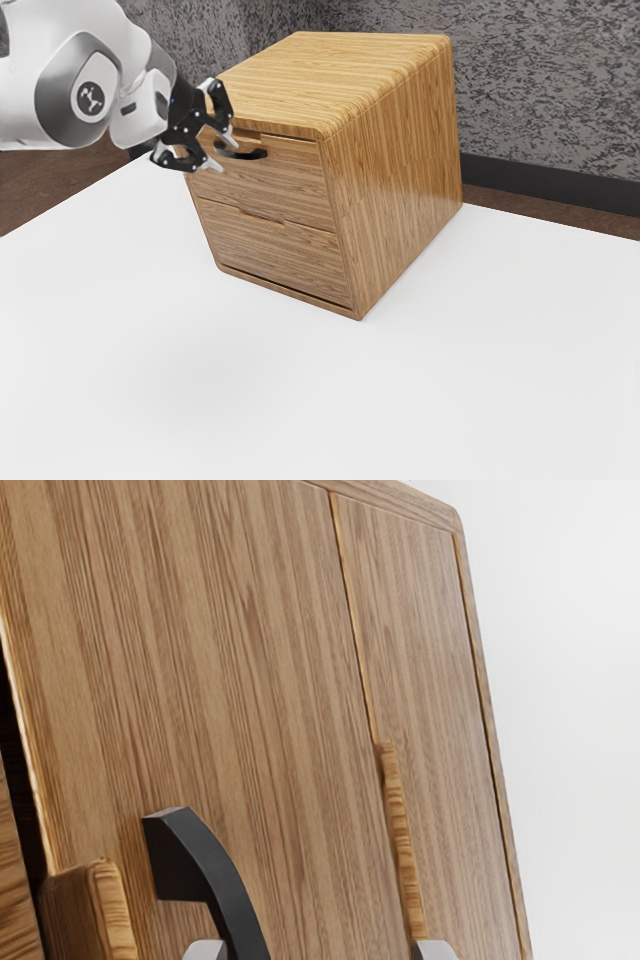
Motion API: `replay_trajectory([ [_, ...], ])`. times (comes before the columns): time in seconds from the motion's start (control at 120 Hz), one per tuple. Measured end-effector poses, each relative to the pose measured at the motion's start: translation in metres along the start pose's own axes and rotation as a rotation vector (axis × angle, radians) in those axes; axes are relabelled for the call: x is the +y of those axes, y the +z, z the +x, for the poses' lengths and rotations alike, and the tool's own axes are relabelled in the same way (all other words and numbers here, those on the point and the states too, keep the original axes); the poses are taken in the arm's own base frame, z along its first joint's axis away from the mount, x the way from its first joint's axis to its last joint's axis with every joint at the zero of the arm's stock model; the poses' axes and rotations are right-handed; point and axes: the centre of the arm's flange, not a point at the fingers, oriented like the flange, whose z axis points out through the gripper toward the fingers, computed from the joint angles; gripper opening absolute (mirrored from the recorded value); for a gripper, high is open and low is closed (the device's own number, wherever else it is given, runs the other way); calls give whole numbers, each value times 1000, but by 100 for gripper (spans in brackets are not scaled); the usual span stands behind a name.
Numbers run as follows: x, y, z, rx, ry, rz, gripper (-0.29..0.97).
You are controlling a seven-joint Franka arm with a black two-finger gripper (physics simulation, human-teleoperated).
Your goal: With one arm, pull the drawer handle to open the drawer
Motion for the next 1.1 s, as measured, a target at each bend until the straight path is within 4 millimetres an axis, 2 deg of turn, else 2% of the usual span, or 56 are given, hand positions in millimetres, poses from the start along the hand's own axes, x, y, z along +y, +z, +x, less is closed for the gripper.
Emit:
replay_trajectory([
  [0.208, 0, 4, -7, 22, 9, 7, 17],
  [0.383, 3, 18, -12, 35, 15, -8, 18],
  [0.55, -5, 7, -14, 30, 28, 19, 18],
  [0.683, -4, 18, -19, 43, 24, 9, 17],
  [0.883, 4, 22, -38, 37, -2, 4, 18],
  [1.1, -2, 25, -39, 50, 1, 14, 17],
])
